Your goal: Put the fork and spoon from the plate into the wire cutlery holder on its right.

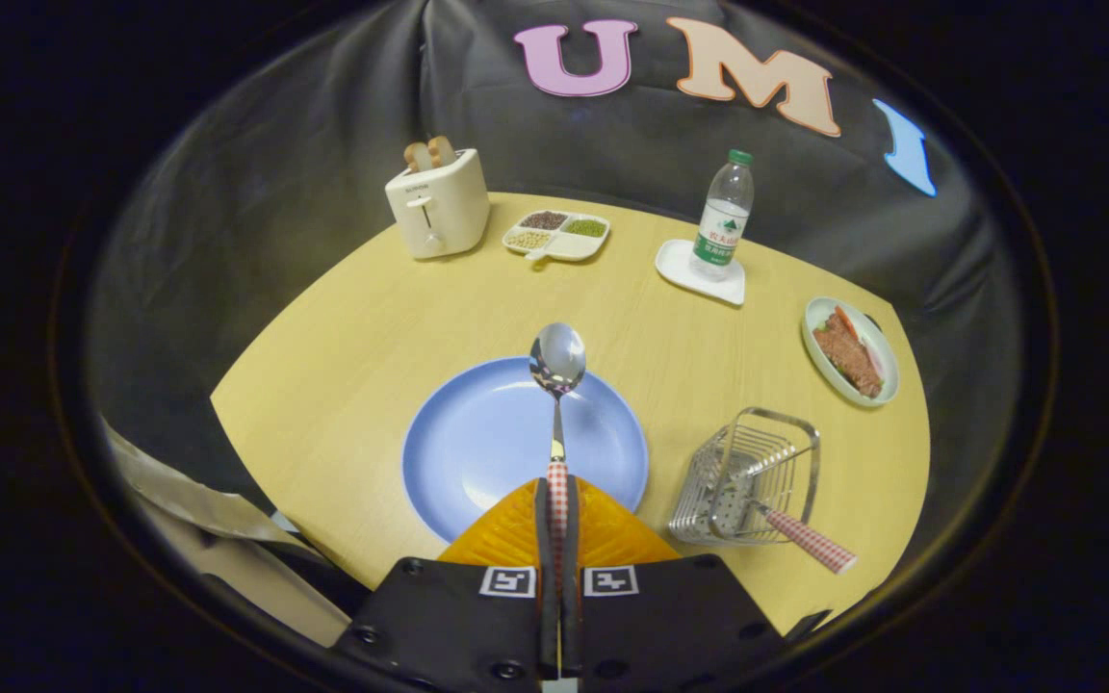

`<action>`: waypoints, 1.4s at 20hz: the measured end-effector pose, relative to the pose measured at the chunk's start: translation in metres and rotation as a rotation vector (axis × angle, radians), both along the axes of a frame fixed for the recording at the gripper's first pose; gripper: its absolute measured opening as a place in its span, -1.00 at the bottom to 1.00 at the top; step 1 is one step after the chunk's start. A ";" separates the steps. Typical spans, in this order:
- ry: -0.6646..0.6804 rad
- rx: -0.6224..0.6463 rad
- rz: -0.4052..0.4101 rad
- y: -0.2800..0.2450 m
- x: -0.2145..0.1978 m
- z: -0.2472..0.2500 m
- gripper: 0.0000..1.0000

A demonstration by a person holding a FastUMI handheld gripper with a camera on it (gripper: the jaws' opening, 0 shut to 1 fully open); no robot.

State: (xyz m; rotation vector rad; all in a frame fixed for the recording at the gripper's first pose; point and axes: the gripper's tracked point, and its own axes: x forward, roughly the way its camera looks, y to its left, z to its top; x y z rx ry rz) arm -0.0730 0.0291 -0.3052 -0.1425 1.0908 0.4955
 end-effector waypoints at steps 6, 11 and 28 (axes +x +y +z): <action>0.007 0.007 0.028 -0.020 0.014 0.020 -0.91; -0.001 -0.042 0.083 -0.050 0.025 0.039 -0.91; 0.145 -0.199 0.339 -0.143 0.028 0.047 -0.91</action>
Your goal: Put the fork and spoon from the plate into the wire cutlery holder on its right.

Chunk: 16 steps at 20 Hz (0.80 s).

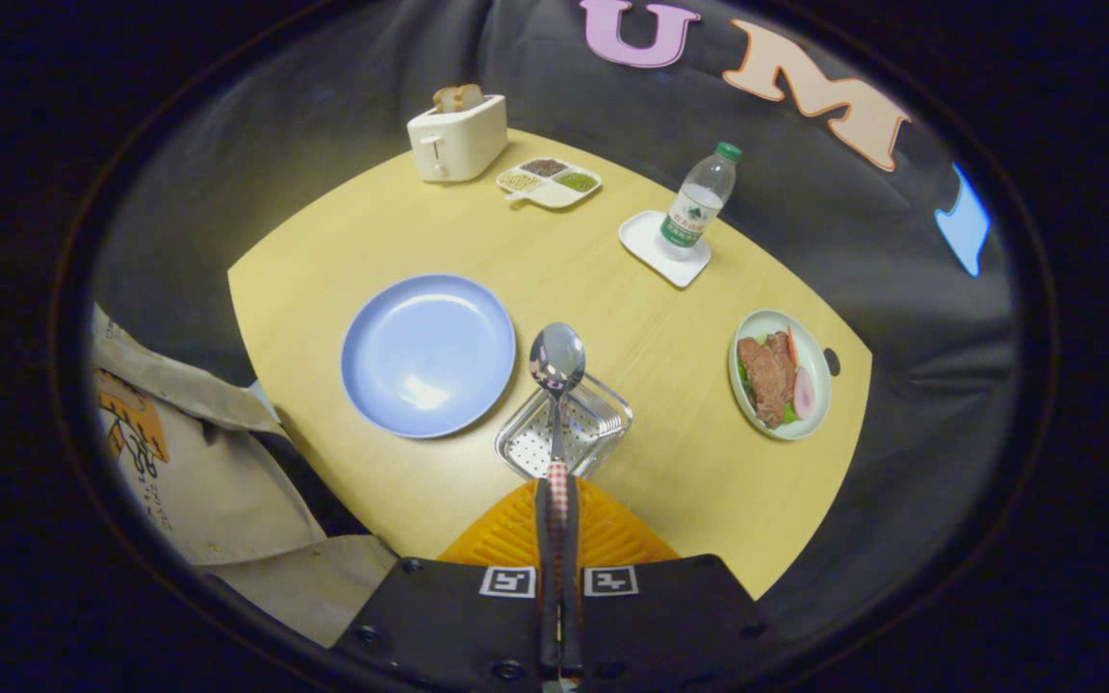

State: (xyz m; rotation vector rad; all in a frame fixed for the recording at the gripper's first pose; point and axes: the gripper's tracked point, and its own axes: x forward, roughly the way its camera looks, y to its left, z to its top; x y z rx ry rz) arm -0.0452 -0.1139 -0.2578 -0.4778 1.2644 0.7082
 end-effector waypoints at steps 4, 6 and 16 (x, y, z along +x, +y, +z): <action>0.060 -0.055 0.057 -0.017 -0.006 -0.004 -0.92; 0.087 -0.069 0.069 -0.018 -0.008 -0.005 -0.88; 0.211 -0.149 0.109 -0.029 -0.004 -0.014 -0.89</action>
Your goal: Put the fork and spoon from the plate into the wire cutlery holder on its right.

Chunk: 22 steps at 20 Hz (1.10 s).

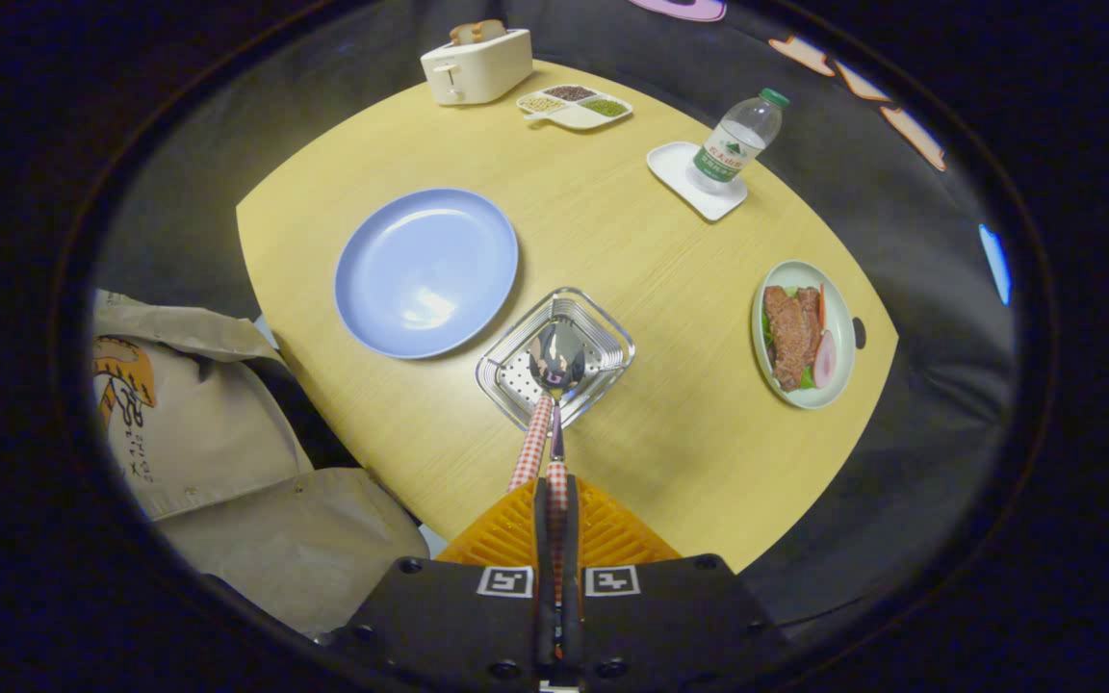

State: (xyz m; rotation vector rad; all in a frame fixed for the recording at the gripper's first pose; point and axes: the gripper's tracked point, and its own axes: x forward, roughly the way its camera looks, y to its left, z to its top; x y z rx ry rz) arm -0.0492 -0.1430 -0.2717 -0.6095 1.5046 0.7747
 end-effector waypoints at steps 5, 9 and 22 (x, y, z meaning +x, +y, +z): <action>0.051 -0.072 0.062 -0.007 0.013 -0.005 -0.88; 0.091 -0.108 0.091 -0.005 0.020 -0.008 -0.89; 0.114 -0.125 0.135 0.017 0.029 -0.014 -0.70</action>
